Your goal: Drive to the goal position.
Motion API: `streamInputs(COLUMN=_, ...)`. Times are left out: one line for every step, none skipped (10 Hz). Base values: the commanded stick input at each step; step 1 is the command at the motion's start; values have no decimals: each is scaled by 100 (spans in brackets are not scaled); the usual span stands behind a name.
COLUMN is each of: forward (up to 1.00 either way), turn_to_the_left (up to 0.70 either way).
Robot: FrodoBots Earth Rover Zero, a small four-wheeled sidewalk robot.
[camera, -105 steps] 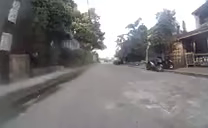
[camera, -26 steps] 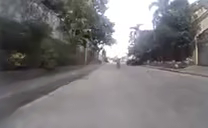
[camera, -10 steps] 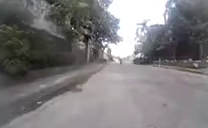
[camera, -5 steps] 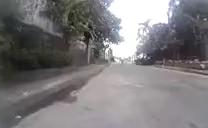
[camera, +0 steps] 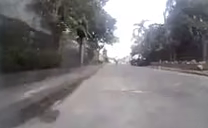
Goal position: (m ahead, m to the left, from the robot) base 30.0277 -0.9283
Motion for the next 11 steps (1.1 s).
streamInputs(forward=100, turn_to_the_left=-2)
streamInputs(forward=100, turn_to_the_left=1)
streamInputs(forward=100, turn_to_the_left=-11)
streamInputs(forward=100, turn_to_the_left=-38)
streamInputs(forward=100, turn_to_the_left=-39)
streamInputs(forward=100, turn_to_the_left=-10)
streamInputs(forward=100, turn_to_the_left=1)
streamInputs(forward=100, turn_to_the_left=1)
streamInputs(forward=100, turn_to_the_left=1)
streamInputs(forward=100, turn_to_the_left=1)
streamInputs(forward=100, turn_to_the_left=1)
